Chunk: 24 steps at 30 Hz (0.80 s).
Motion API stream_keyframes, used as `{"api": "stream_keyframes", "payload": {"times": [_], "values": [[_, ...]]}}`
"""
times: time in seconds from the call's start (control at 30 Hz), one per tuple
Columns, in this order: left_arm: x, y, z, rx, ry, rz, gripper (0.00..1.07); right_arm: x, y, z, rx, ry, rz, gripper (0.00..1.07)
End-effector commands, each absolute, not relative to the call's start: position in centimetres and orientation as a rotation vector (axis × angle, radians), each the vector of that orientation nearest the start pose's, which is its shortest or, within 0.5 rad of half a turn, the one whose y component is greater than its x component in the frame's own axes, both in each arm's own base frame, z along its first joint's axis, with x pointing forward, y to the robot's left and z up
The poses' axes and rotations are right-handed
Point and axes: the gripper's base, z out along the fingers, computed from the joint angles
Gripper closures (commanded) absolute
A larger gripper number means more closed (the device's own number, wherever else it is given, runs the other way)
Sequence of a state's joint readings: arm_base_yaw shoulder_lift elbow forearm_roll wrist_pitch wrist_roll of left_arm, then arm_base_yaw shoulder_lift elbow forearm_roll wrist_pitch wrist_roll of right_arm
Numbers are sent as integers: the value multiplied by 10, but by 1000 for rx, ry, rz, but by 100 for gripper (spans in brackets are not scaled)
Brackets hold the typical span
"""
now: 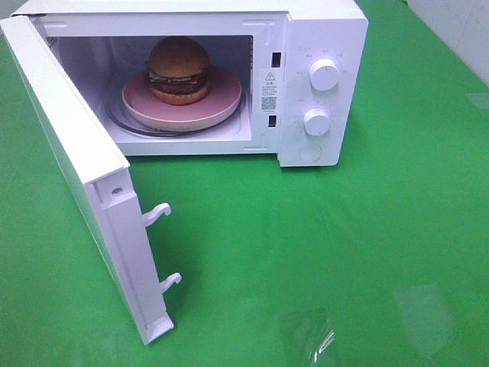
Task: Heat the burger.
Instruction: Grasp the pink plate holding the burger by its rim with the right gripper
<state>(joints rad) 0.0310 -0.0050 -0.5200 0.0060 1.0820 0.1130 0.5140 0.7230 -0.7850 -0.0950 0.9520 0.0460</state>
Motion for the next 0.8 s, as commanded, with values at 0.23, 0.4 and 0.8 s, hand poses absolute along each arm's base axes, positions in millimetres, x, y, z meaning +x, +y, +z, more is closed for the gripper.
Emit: {"api": "stream_keyframes", "payload": {"times": [0.23, 0.4, 0.8], "values": [[-11, 0, 281, 83, 2011, 91, 7, 110, 52, 337, -746, 2211, 47, 32], [-11, 0, 281, 83, 2011, 91, 7, 115, 51, 341, -960, 2060, -106, 32], [-11, 0, 281, 83, 2011, 91, 7, 122, 55, 350, -1578, 1518, -510, 31]]}}
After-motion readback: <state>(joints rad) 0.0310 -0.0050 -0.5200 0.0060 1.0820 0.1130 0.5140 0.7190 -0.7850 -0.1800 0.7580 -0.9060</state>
